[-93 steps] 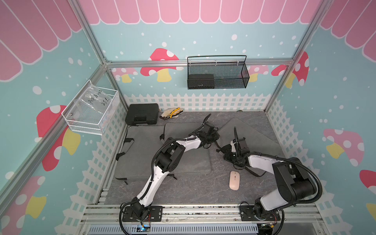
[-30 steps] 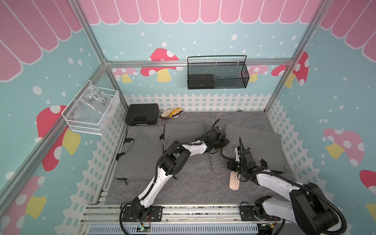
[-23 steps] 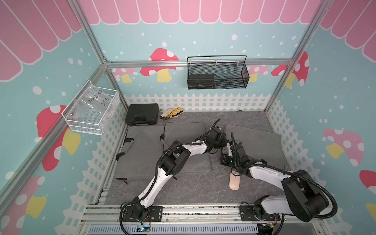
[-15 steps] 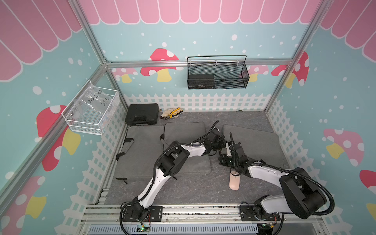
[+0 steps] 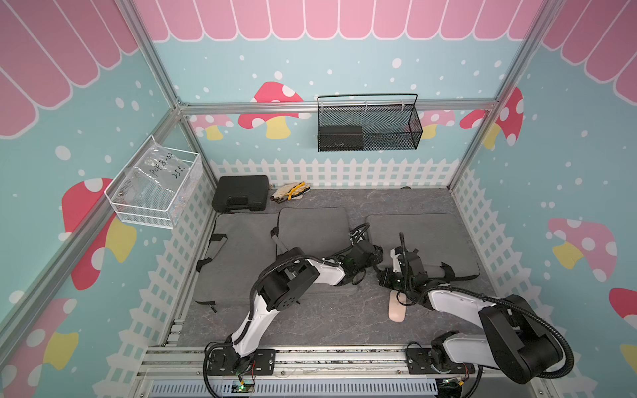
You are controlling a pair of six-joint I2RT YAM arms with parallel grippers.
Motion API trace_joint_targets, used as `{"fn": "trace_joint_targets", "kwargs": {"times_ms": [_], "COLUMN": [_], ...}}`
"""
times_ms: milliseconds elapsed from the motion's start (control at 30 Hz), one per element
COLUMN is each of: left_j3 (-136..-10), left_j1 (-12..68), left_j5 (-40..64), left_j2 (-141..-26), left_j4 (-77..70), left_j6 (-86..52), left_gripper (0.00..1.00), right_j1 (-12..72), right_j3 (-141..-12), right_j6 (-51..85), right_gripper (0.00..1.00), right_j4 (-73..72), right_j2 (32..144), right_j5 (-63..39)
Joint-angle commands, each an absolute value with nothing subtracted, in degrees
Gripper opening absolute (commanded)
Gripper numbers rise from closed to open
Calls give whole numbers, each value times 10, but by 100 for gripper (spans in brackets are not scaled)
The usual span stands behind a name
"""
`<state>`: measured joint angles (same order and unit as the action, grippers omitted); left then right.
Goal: Put the mouse into the laptop bag
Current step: Unzip the zipper on the zippered laptop bag.
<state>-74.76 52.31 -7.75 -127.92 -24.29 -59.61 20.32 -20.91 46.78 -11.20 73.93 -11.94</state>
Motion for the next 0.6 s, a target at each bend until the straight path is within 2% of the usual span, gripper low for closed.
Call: {"fn": "trace_joint_targets", "kwargs": {"times_ms": [0,133,233,367,500,567], "left_j3": [-745,-780,-859,-967,-1008,-1028], "left_j1": [519,502,493,505,511,510], "left_j5": [-104,-65,-16,0,8,5], "left_j2": [-1267,-1279,-1302,-1327,-1341,-1351], "left_j4": [-236,-188,-79,73,127,152], "left_j6": [-595,-593,-578,-536,-520,-511], "left_gripper": [63,63,63,61,57,51], "right_j1": [161,124,124,124,125,125], "right_j3": [-183,-162,-156,-160,-164,-166], "right_j6": [457,445,443,438,432,428], "right_gripper": [0,0,0,0,0,0], "right_j4": [-123,-104,-98,-98,-101,-100], "right_j2": [713,673,650,645,643,642], "right_j5": [-113,-115,-120,-138,-151,-157]}}
